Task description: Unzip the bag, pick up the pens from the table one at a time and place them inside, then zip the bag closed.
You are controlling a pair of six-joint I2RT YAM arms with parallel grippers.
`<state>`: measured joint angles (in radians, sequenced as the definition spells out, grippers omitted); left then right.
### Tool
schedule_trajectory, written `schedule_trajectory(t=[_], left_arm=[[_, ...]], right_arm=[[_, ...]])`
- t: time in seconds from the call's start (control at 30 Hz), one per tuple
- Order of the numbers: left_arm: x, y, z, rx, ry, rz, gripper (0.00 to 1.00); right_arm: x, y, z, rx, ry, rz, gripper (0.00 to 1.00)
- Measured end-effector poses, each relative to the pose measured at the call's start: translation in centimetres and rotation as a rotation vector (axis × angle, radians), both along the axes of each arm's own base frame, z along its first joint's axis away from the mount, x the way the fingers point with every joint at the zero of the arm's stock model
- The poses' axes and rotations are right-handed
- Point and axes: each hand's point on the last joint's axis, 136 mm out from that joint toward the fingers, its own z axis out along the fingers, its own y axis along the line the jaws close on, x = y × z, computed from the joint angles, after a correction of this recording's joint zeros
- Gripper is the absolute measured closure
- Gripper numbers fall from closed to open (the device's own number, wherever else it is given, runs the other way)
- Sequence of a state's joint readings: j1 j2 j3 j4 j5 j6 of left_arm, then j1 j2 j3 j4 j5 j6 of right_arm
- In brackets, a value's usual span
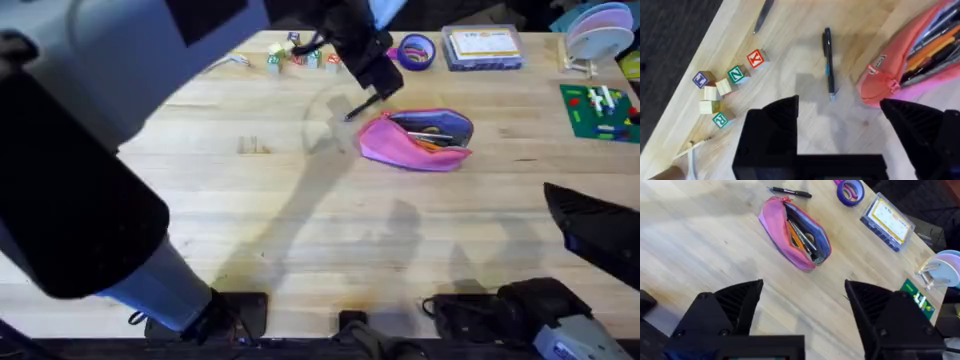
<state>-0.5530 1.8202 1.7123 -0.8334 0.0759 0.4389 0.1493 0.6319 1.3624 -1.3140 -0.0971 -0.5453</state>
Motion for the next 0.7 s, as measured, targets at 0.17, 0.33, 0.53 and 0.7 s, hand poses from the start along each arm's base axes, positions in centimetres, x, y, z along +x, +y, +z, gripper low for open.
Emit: schedule_trajectory(t=[0.17,0.33,0.53,0.7], left_arm=[[1.6,1.6,0.6,-0.094,0.019,0.018,0.007],[2.5,2.8,0.7,-0.174,0.057,0.019,0.007],[3.3,1.9,-2.6,-0.191,0.128,0.000,0.007],[4.6,1.0,-5.4,-0.201,0.146,-0.005,0.007]], right_arm=[[0.0,0.0,0.0,0.000,0.000,0.000,0.003],[0.0,0.0,0.0,0.000,0.000,0.000,0.003],[0.0,0.0,0.0,0.000,0.000,0.000,0.003],[0.0,0.0,0.0,0.000,0.000,0.000,0.003]])
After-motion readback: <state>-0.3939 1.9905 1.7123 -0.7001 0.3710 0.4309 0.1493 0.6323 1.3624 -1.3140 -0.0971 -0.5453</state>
